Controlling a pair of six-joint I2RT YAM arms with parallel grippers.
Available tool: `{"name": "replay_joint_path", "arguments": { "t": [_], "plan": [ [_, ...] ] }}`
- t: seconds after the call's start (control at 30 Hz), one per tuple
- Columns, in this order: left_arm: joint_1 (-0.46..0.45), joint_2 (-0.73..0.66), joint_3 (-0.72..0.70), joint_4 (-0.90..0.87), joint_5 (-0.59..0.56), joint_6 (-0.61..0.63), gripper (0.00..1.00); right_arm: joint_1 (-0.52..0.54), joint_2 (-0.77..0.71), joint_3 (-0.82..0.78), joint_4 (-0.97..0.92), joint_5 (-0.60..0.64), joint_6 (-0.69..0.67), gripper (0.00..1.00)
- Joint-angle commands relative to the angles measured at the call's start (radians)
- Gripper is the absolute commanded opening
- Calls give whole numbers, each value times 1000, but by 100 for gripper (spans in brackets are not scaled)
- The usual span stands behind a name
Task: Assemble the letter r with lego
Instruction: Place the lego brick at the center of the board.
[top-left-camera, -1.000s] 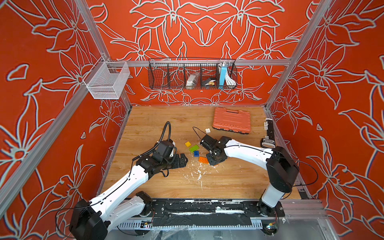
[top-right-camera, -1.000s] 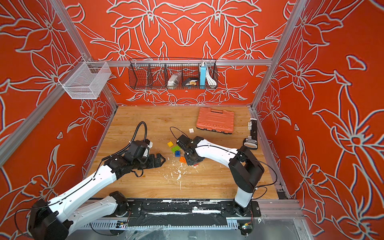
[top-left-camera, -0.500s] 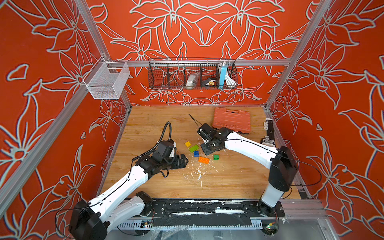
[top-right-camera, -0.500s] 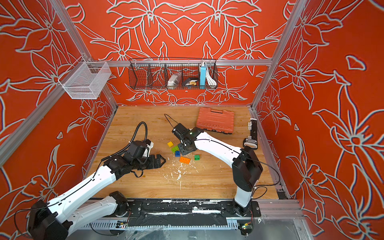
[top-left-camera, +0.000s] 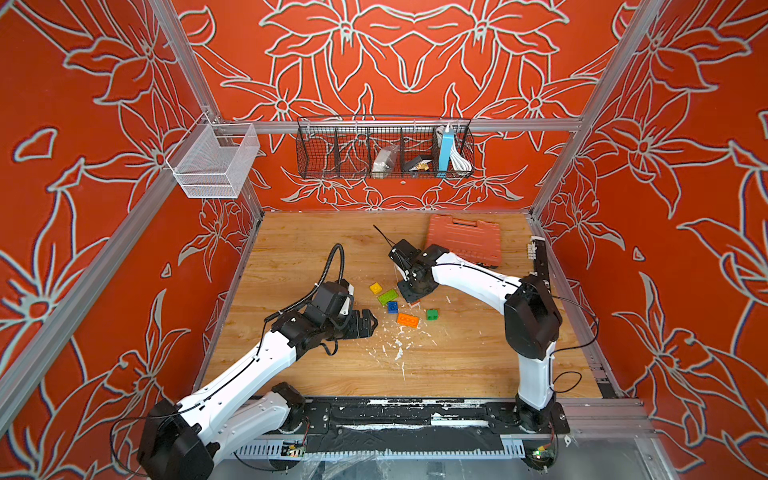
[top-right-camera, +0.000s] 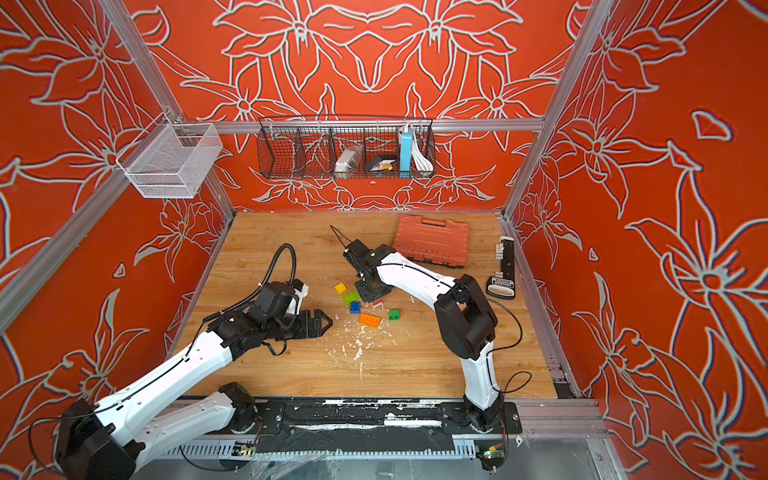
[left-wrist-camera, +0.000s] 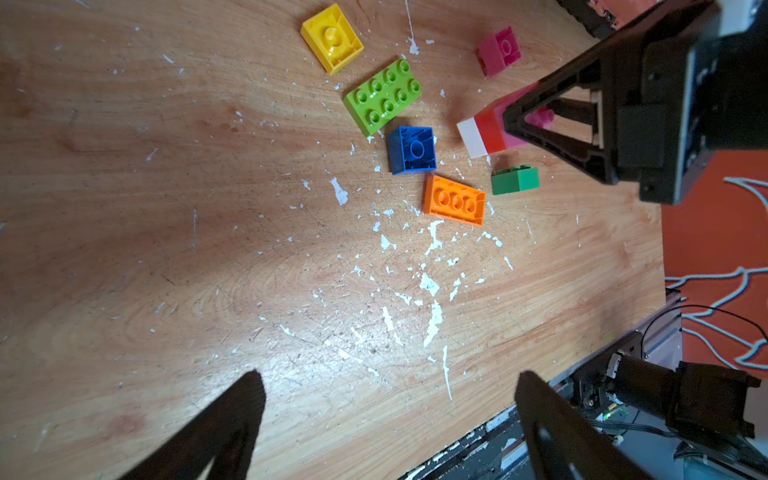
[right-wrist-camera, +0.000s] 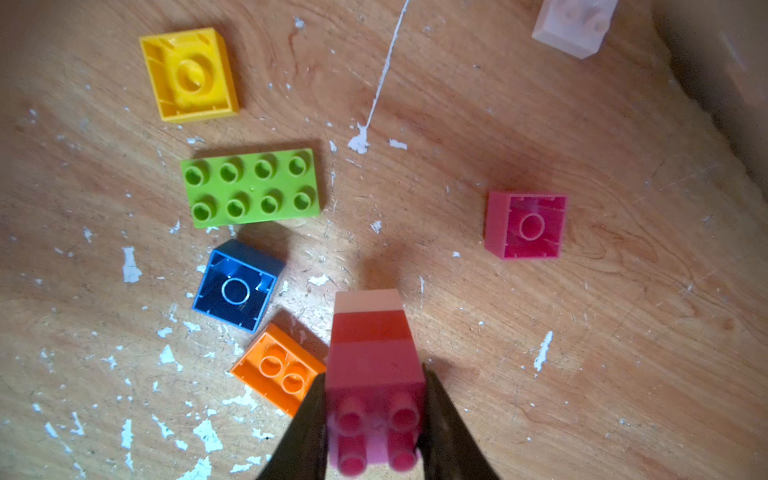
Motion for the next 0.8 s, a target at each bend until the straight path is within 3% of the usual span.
{"name": "replay_joint_path", "arguments": {
  "t": [0.0,0.17,0.43,0.63,0.77],
  "plan": [
    [-4,-8,-6,-14,-13,13,95,-4,34,36,-33,-11,-15,0],
    [-4,-5,-4,-23,-26,12,97,-9,48,35,-36,-14,-17,9],
    [-4,13,11,-49,-53,12,98,-8,53,25,-36,-28,-10,43],
    [-4,54,28,-56,-71,13,99,-10,8,36,-46,-36,-11,61],
    [-4,103,69,-74,-102,20,97,-12,-76,2,-20,-56,-13,66]
  ]
}}
